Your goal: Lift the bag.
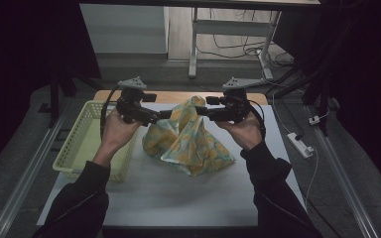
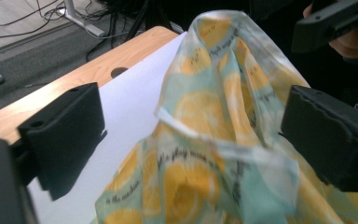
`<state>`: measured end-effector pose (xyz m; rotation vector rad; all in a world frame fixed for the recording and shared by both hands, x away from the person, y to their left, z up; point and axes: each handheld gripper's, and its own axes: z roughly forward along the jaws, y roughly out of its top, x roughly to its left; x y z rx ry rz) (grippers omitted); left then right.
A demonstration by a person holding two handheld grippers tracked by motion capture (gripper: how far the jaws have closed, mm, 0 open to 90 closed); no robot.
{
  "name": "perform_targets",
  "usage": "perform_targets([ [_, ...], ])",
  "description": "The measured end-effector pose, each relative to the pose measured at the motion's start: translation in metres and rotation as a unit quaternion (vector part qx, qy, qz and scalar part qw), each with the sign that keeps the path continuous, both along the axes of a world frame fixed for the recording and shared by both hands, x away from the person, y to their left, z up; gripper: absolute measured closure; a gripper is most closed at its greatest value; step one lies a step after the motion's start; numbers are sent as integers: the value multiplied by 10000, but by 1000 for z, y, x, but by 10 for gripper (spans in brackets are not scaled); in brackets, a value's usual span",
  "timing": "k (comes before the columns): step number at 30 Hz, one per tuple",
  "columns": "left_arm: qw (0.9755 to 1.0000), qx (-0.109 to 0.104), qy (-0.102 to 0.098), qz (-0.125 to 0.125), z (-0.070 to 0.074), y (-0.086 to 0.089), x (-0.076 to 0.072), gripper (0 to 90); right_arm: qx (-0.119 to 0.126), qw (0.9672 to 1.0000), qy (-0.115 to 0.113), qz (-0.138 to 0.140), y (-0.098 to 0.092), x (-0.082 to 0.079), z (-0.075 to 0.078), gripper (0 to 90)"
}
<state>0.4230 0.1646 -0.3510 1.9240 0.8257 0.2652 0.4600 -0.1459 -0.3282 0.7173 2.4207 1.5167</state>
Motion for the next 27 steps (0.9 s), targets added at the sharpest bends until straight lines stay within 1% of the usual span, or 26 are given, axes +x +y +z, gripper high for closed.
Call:
perform_targets([
  [5,10000,-29,9,-5,-6,8,-11,21,7,10000,-22,-24,-5,-4,-4,342],
  [9,10000,8,-10,42,-12,14,-19,2,12,10000,-9,-31,-10,-8,-9,305],
  [14,10000,-19,9,76,-22,22,-27,0,37,10000,-8,-28,-15,-13,-14,256],
  [17,9999,-29,-10,116,-28,25,-32,0,52,9999,12,-90,-18,-16,-19,228],
  [19,9999,-19,-17,135,-32,28,-35,0,14,9999,49,-129,-21,-17,-23,201],
  [23,9998,-79,-17,172,-41,33,-41,0,-40,9997,125,-224,-25,-18,-33,150],
  [25,9998,-22,-3,208,-47,35,-44,0,-99,9995,152,-253,-27,-19,-38,120],
  [27,9997,-15,-2,233,-51,36,-47,0,-123,9994,178,-267,-29,-20,-42,114],
])
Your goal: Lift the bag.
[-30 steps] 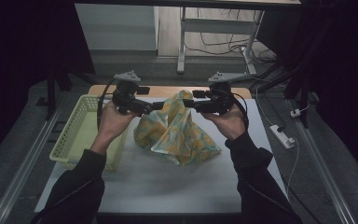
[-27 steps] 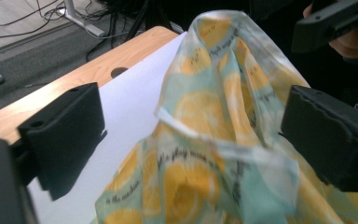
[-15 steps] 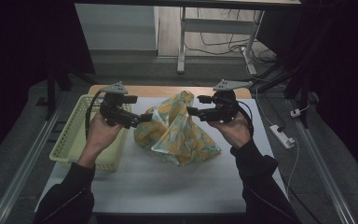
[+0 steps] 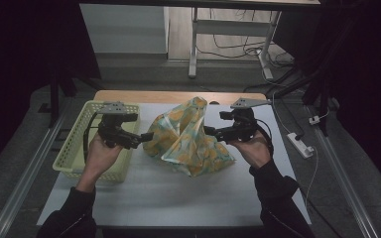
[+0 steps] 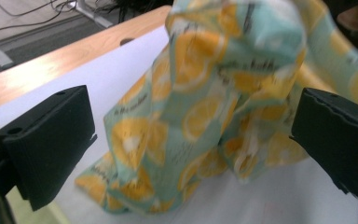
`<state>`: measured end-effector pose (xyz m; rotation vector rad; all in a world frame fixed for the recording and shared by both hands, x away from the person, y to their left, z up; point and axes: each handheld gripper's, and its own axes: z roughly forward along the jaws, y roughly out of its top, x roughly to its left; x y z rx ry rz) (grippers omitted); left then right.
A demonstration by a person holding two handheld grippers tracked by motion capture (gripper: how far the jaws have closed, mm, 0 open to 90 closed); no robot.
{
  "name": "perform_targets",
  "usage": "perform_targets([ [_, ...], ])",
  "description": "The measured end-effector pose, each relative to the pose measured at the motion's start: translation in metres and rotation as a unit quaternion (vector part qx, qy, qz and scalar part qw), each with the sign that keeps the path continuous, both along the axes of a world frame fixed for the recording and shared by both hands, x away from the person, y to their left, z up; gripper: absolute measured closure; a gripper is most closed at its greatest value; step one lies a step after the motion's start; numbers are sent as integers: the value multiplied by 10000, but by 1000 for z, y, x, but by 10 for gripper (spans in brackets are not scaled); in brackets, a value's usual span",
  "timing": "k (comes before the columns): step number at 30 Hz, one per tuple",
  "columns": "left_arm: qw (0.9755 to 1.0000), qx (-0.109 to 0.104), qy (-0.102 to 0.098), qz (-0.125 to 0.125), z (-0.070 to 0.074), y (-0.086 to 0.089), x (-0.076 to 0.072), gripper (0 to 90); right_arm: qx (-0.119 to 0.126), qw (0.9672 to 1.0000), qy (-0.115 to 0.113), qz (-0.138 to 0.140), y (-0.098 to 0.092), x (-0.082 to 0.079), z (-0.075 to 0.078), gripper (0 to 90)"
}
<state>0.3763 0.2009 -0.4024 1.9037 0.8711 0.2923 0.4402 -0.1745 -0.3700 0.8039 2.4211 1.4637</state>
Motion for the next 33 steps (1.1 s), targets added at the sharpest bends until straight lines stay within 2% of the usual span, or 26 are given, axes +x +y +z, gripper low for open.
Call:
perform_targets([
  [5,10000,-17,25,81,-12,2,-7,0,-16,10000,6,-53,-4,-3,-11,87],
  [8,9997,97,98,179,-17,2,-9,0,-55,9999,20,-83,-6,-4,-19,61],
  [12,9997,89,105,184,-22,3,-11,0,-279,9994,-64,-170,-7,-5,-26,23],
  [18,9996,133,133,230,-29,3,-18,0,-349,9992,-125,-126,-10,-10,-34,11],
  [22,9994,169,153,255,-33,5,-24,0,-488,9986,-199,-104,-11,-15,-41,4],
  [28,9993,165,199,256,-38,6,-33,0,-523,9985,-134,-129,-17,-20,-50,0],
  [33,9992,201,240,242,-42,6,-42,0,-520,9984,-121,-179,-22,-26,-53,0],
])
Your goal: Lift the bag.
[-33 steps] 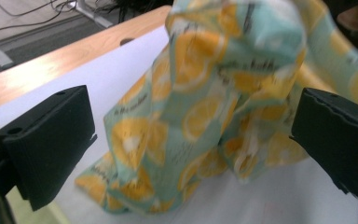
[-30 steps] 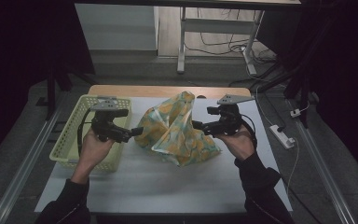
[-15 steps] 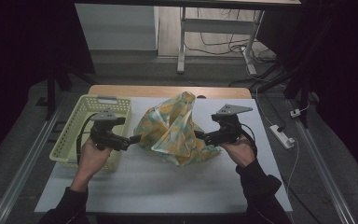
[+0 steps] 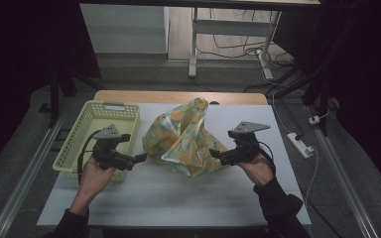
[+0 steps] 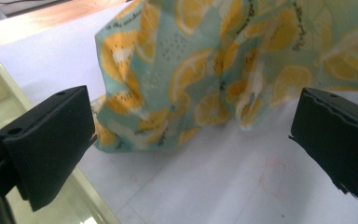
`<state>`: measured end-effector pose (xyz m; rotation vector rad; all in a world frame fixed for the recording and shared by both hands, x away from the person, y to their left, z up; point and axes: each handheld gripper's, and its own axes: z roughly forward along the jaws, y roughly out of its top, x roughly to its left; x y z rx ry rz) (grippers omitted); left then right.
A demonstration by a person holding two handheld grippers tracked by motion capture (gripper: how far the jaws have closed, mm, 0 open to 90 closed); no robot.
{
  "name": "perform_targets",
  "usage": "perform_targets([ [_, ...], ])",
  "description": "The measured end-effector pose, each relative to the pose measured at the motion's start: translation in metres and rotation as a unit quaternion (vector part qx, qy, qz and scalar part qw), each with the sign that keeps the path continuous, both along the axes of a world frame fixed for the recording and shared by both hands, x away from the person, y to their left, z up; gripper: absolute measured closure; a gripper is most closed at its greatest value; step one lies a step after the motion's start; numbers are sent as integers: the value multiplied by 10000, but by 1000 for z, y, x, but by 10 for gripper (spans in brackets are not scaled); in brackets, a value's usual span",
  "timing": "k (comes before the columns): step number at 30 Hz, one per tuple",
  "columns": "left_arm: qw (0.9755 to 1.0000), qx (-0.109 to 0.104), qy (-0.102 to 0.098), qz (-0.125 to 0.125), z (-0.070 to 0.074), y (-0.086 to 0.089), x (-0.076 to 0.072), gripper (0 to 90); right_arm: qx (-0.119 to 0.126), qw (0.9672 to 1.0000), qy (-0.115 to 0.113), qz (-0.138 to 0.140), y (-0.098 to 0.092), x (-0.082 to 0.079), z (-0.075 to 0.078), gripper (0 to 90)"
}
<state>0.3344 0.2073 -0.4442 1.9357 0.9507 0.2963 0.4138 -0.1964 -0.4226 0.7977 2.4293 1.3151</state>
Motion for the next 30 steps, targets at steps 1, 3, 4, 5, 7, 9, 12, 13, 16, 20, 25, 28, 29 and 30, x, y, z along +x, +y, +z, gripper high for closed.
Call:
perform_targets([
  [1,10000,19,12,6,-1,1,-2,0,1,10000,-7,-10,-1,-1,0,0],
  [3,10000,24,37,29,-4,3,-6,0,-6,10000,-5,-26,-2,-3,-1,0],
  [4,10000,10,50,38,-5,4,-8,0,-12,10000,-5,-54,-3,-5,-2,0],
  [5,10000,4,65,44,-6,5,-10,0,-22,10000,-5,-70,-4,-6,-2,0],
  [7,10000,-14,78,58,-8,8,-15,0,-20,10000,14,-78,-6,-9,-3,0],
  [9,9999,-26,78,83,-9,10,-20,0,-24,10000,3,-96,-9,-12,-4,0],
  [12,9999,-55,93,100,-11,14,-28,0,-2,9999,7,-129,-13,-19,-5,0],
  [13,9998,-90,114,111,-12,15,-31,0,-8,9999,12,-142,-15,-21,-6,0],
  [16,9997,-120,149,155,-16,18,-38,0,33,9998,58,-165,-21,-27,-8,0],
  [20,9995,-120,176,225,-20,23,-49,0,24,9997,49,-234,-30,-37,-15,0],
  [25,9991,-176,204,331,-27,30,-63,0,16,9993,84,-361,-41,-47,-25,0],
  [28,9988,-210,207,392,-30,34,-71,0,10,9991,52,-430,-47,-54,-27,0],
  [29,9987,-209,194,423,-30,36,-74,0,22,9989,54,-459,-50,-57,-28,0],
  [30,9986,-214,189,452,-31,38,-76,0,41,9988,46,-480,-52,-59,-28,0],
])
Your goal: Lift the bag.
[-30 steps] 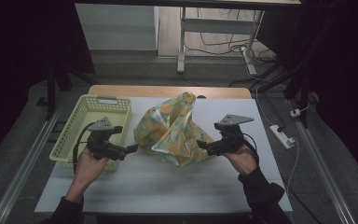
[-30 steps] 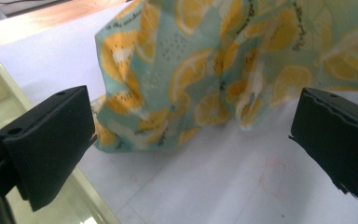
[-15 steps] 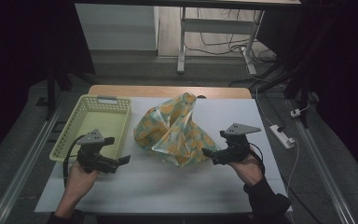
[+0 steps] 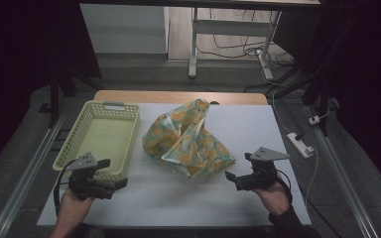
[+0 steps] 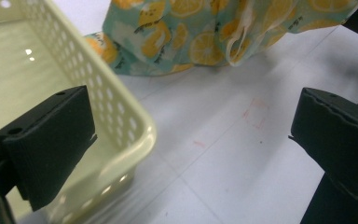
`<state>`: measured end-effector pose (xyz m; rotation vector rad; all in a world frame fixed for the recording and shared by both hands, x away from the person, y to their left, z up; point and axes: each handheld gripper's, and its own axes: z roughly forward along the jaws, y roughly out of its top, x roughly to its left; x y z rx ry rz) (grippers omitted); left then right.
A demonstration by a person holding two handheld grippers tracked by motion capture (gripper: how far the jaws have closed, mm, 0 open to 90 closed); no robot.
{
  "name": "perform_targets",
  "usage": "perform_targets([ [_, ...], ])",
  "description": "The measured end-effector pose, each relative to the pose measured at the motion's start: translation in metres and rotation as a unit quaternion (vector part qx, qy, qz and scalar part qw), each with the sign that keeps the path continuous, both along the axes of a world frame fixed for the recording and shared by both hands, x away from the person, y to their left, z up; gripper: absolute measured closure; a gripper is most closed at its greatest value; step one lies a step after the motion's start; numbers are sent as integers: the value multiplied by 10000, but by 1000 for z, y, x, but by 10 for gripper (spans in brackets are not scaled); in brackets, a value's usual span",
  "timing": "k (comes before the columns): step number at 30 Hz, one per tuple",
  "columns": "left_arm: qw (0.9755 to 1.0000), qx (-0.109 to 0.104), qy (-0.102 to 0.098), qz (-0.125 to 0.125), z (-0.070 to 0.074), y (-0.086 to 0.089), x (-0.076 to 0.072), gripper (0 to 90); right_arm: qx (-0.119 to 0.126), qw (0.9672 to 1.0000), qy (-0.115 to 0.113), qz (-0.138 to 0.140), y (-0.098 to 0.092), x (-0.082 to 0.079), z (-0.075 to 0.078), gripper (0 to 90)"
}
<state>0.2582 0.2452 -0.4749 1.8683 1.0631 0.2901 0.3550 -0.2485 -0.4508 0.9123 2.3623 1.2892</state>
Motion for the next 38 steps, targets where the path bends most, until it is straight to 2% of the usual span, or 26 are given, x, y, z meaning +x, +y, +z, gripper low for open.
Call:
perform_targets([
  [4,9999,-11,-4,109,-3,7,-9,0,49,10000,-48,-67,-9,-9,-1,0],
  [11,9993,190,27,327,-10,15,-26,0,-13,9997,-29,-254,-27,-25,-7,0],
  [18,9975,377,174,567,-24,26,-37,0,-206,9988,34,-454,-44,-37,-21,0],
  [21,9968,408,257,637,-30,31,-40,0,-251,9981,141,-548,-51,-41,-29,0],
  [24,9951,549,331,748,-36,35,-43,0,-296,9973,262,-619,-58,-45,-37,0],
  [27,9944,542,430,794,-40,38,-45,0,-362,9963,404,-667,-63,-48,-43,0],
  [30,9930,631,534,841,-45,40,-46,0,-419,9953,531,-689,-66,-50,-48,0],
  [36,9923,666,669,807,-47,40,-44,0,-368,9947,598,-756,-69,-50,-48,0],
  [38,9925,608,695,807,-47,40,-43,0,-436,9942,629,-761,-68,-49,-49,0],
])
